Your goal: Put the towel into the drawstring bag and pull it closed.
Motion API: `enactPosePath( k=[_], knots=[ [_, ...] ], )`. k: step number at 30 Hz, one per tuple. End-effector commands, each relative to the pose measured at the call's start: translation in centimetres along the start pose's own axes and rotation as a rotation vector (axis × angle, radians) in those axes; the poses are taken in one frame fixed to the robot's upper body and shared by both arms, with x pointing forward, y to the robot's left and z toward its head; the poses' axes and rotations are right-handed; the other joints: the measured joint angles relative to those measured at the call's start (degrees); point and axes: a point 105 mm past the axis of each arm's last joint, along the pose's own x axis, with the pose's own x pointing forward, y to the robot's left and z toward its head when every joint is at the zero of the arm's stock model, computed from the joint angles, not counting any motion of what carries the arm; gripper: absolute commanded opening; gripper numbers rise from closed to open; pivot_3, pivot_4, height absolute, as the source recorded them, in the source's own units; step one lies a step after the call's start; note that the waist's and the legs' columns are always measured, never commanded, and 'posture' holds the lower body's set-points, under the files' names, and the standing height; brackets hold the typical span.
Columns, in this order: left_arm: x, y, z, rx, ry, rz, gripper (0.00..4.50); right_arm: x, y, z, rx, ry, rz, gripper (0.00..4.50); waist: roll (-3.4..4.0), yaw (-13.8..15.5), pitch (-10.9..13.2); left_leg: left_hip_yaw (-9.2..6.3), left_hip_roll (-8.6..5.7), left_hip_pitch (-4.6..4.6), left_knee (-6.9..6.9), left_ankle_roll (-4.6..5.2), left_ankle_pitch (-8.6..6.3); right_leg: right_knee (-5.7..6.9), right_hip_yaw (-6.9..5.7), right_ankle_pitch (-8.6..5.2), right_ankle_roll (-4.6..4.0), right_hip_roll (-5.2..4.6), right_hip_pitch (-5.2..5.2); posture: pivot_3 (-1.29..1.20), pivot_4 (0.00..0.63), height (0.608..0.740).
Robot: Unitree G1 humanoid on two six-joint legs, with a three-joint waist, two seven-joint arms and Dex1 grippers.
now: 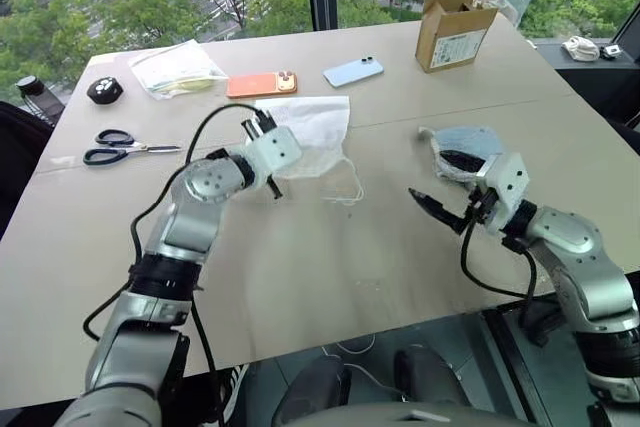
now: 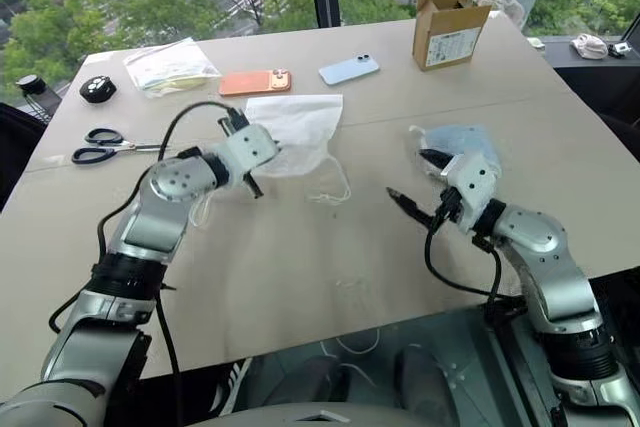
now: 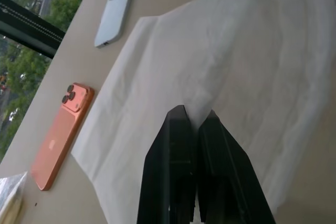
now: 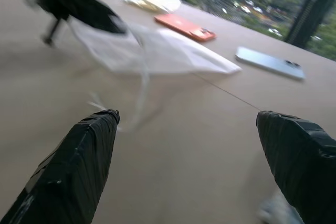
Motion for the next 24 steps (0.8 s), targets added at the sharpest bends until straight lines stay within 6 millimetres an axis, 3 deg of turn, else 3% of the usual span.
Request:
enactPosePath(
  k=[1,2,5,8,11,15,19,24],
  knots=[
    [-0.4,1.2,2.2,-0.026,-0.008,-0.016,0.10,0.3,-4.7,-1.4,0.005,0.139,-0.197,4.50,-0.01,-0.2,0.0,0.02,0.00,0.00,0.04,0.00,0.00,0.03,0.01,0.00,0.00,0.00,0.00,0.00,0.150,0.740],
    [-0.3,1.4,2.2,-0.038,0.007,-0.016,0.10,0.6,-6.4,-1.2,0.070,0.127,-0.284,4.50,-0.01,-0.5,0.0,0.03,0.00,-0.01,0.03,0.00,0.00,0.03,0.02,0.00,0.00,0.00,-0.01,0.00,0.150,0.740],
    [-0.1,1.9,2.4,-0.081,0.021,-0.009,0.10,1.2,-8.9,-0.7,0.148,0.106,-0.397,4.50,-0.02,-1.5,0.0,0.05,0.01,-0.01,0.02,0.00,0.00,0.27,0.06,0.00,-0.01,-0.02,-0.15,0.00,0.150,0.740],
    [0.1,2.2,2.4,-0.090,0.031,0.001,0.10,1.9,-10.6,-2.4,0.327,0.170,-0.472,4.50,-0.02,-1.8,0.0,0.11,0.00,-0.08,0.10,0.00,0.00,0.41,0.12,0.00,0.00,-0.04,-0.29,0.00,0.150,0.740],
    [0.0,2.1,2.1,-0.090,0.043,0.001,0.10,2.7,-8.9,-4.4,0.482,0.252,-0.403,4.50,-0.05,-1.8,0.0,0.20,0.00,-0.16,0.13,0.00,0.00,0.54,0.21,0.00,-0.01,-0.06,-0.46,0.00,0.150,0.740],
    [-0.2,2.2,1.5,-0.093,0.059,0.010,0.10,3.7,-6.6,-4.7,0.603,0.246,-0.323,4.50,-0.02,-2.1,0.0,0.19,0.01,-0.48,0.27,0.00,0.00,0.68,0.21,0.00,-0.01,-0.08,-0.71,0.00,0.150,0.740],
    [-0.3,1.8,0.8,-0.086,0.082,0.011,0.10,4.4,-5.8,-4.7,0.562,0.261,-0.305,4.50,-0.07,-3.1,-0.1,0.13,-0.13,-1.02,0.93,0.00,0.00,0.70,0.10,0.01,-0.01,-0.13,-0.95,0.00,0.150,0.740],
    [-0.2,1.6,0.8,-0.089,0.079,0.008,0.10,4.4,-4.1,-7.2,0.433,0.434,-0.247,4.50,-0.12,-3.1,-0.1,0.07,-0.16,-1.00,0.93,0.00,0.00,0.76,0.03,0.01,-0.01,-0.19,-1.01,0.00,0.150,0.740]
  ],
)
